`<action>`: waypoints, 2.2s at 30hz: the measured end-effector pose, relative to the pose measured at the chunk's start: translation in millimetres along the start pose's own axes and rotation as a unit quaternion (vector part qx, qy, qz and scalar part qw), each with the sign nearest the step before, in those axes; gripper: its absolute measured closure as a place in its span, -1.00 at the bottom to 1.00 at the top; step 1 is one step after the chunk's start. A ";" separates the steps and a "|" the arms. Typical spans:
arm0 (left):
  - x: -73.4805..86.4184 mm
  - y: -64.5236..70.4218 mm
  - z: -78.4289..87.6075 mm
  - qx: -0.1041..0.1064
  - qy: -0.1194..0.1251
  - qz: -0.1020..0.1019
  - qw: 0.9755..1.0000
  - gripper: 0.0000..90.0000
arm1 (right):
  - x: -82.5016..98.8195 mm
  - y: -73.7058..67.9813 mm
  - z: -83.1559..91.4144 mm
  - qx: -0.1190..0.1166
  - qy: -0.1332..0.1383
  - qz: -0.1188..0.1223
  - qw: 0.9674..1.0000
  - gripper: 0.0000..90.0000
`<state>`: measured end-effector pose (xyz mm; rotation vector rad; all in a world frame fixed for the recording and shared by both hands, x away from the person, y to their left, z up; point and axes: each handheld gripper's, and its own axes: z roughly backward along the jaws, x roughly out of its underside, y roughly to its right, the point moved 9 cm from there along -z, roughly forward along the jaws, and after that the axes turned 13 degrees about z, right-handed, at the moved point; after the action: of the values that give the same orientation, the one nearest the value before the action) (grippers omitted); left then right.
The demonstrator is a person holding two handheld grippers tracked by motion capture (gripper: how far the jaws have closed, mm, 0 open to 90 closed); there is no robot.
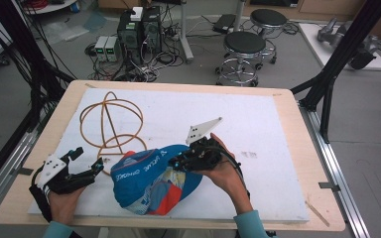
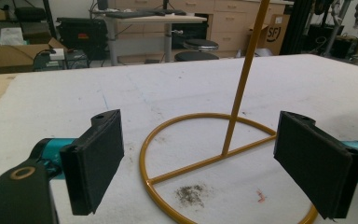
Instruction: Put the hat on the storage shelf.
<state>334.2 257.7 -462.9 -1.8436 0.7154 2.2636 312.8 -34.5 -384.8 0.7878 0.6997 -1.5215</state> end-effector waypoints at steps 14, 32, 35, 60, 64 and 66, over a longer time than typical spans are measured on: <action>0.0 -0.5 -0.1 -0.001 -0.001 0.001 1.000 -0.64 | -41.1 -5.3 22.8 -0.019 0.040 0.023 0.999 0.86; 0.0 -0.5 0.0 -0.001 -0.001 0.000 1.000 -0.64 | -77.4 1.4 44.6 0.005 0.088 0.029 0.996 0.87; -0.1 -0.7 0.0 -0.001 -0.001 0.000 1.000 -0.64 | -86.5 0.5 46.4 0.004 0.097 0.032 0.995 0.87; -0.4 -1.2 -0.6 0.001 0.000 0.008 1.000 -0.64 | -151.8 26.7 35.3 0.018 0.151 0.032 0.988 0.87; -0.4 -0.9 -0.9 0.000 0.001 0.008 1.000 -0.64 | -158.1 33.2 28.5 0.023 0.158 0.027 0.987 0.87; -0.4 -1.2 -0.7 0.000 0.000 0.008 1.000 -0.64 | -160.5 37.0 25.0 0.029 0.160 0.025 0.986 0.87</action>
<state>335.4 258.5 -462.9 -1.8444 0.7336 2.2730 354.8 35.8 -239.7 1.1012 0.8668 -1.3889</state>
